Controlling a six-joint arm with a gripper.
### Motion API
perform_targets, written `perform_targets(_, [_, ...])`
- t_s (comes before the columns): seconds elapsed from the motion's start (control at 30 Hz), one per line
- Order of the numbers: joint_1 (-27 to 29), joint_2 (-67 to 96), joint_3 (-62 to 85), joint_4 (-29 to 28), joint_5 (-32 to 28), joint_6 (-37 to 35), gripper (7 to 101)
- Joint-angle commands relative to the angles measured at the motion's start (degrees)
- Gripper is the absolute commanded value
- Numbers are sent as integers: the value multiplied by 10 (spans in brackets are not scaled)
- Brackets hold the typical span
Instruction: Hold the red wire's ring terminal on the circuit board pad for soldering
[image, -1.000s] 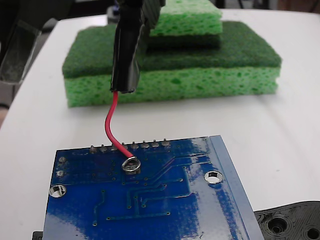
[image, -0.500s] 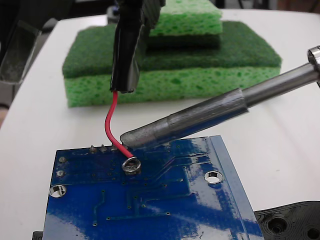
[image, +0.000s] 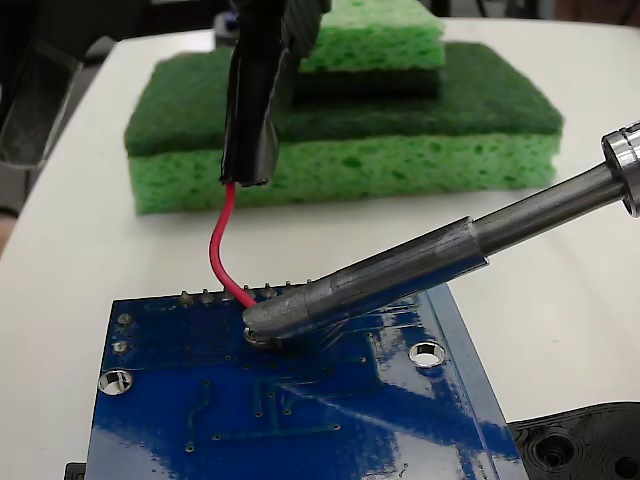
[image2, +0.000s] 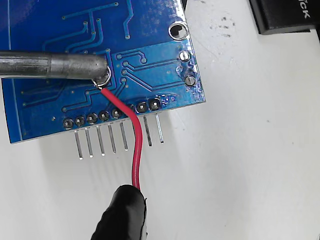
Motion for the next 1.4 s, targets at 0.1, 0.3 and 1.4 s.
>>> perform_targets(0.1, [0,3,-4,-2,4,0,1003])
perform_targets(0.3, [0,3,-4,-2,4,0,1003])
perform_targets(1.4, [-3,39,14,-5,7,1,1003])
